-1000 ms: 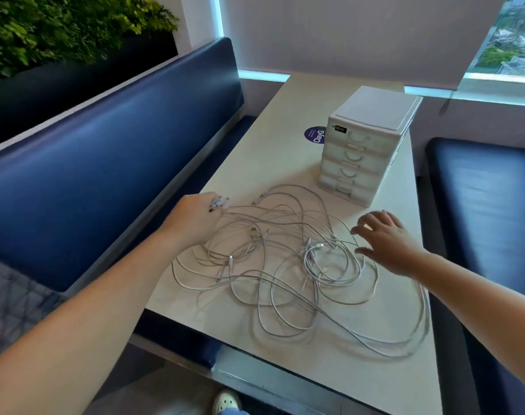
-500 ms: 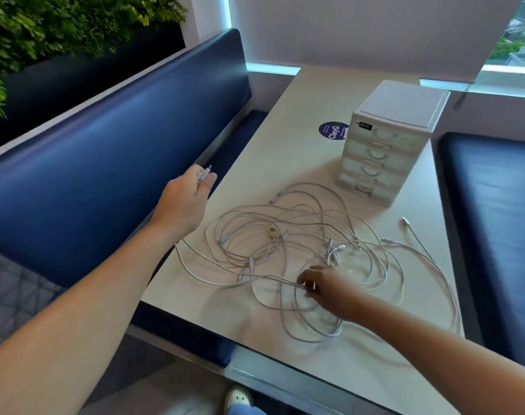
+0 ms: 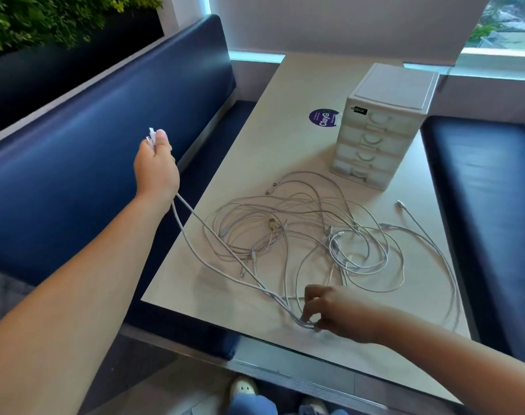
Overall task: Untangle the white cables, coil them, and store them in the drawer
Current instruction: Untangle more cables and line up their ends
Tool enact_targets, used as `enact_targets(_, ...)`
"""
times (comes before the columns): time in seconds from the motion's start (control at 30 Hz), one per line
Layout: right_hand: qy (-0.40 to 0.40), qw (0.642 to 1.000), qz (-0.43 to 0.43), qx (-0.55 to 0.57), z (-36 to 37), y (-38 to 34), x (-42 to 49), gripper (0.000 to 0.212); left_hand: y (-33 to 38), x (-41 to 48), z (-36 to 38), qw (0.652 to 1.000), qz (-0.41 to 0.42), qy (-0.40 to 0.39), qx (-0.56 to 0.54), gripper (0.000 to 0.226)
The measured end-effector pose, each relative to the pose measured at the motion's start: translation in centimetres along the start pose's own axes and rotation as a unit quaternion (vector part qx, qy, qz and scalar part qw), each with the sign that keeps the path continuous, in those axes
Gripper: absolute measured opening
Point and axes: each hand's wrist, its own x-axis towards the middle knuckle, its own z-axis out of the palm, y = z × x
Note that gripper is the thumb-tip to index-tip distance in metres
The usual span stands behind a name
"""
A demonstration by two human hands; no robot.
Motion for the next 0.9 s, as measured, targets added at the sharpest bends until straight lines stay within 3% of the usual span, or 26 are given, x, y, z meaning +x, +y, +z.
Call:
enact_targets(0.2, -0.026, 0.999, 0.002, -0.021, 0.7, -0.3, 0.2, 0.018, 0.8, -0.2, 0.5, 0.987, -0.098, -0.005, -0.125, 0.036)
enact_targets(0.33, -0.041, 0.999, 0.015, -0.015, 1.2, -0.3, 0.3, 0.016, 0.6, 0.2, -0.2, 0.978, -0.140, 0.004, -0.152, 0.033)
enact_targets(0.5, -0.061, 0.998, 0.023, 0.005, 1.1, -0.5, 0.2, 0.022, 0.1, 0.3, -1.0, 0.980, -0.144, -0.116, -0.072, 0.037)
enact_targets(0.63, 0.000, 0.996, 0.083, 0.044, 0.9, -0.6, 1.3, 0.022, -0.9, -0.6, -1.2, 0.968, -0.145, -0.202, -0.007, 0.038)
enact_targets(0.9, 0.054, 0.983, 0.174, -0.026, 1.2, 0.1, 3.9, 0.091, -2.6, -2.0, -0.2, 0.951, -0.147, -0.272, 0.020, 0.036)
